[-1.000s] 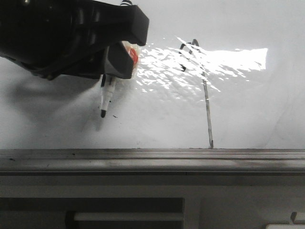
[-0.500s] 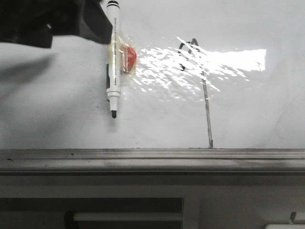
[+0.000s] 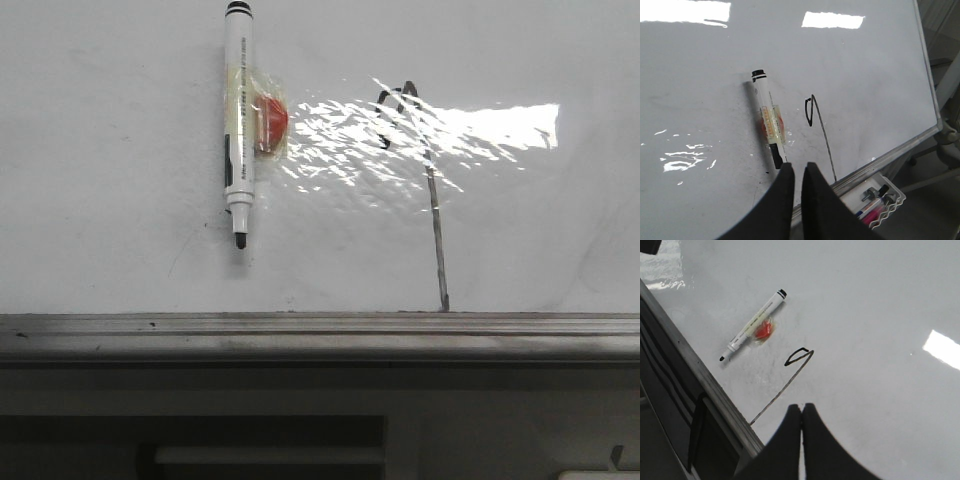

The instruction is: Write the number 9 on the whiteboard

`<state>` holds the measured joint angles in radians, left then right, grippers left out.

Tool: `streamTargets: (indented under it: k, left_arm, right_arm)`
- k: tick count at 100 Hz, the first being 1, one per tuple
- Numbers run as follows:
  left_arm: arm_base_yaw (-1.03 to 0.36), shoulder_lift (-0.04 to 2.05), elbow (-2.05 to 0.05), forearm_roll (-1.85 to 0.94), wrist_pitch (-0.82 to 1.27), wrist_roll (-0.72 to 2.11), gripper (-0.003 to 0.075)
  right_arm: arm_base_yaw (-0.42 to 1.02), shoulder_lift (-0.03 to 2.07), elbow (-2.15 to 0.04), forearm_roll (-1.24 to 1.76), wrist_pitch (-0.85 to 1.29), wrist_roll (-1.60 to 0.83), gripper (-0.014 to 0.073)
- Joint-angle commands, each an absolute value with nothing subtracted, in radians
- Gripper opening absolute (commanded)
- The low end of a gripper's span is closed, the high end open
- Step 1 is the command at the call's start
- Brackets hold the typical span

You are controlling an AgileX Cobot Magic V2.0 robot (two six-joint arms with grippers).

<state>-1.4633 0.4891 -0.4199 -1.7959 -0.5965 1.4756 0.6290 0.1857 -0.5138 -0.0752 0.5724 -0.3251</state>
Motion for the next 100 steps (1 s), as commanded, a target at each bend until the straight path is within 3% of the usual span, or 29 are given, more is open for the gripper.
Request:
streamTargets:
  k: [1, 54, 69, 82, 100]
  left_arm:
    - [-1.475, 0.463, -0.437, -1.76, -0.588, 1.481, -0.002]
    - [-1.475, 0.46, -0.437, -1.753, -0.588, 1.481, -0.002]
    - [-1.458, 0.46, -0.358, -1.542, -0.688, 1.509, -0.002]
    - [-1.368, 0.46, -0.247, -1.265, -0.718, 1.433, -0.002]
    - [-1.114, 0.458, -0.112, -0.916, -0.65, 0.983, -0.002]
  right_arm:
    - [0.625, 0.193, -0.524, -0.086, 0.504, -0.327, -0.0061]
    - [0.625, 0.193, -0.52, -0.086, 0.504, -0.327, -0.0061]
    - [0.625, 0.193, -0.52, -0.086, 0.504, -0.327, -0.0061]
    - [0.625, 0.193, -0.52, -0.086, 0.504, -0.327, -0.0061]
    - [0.625, 0.193, -0.52, -0.086, 0.504, -0.327, -0.0061]
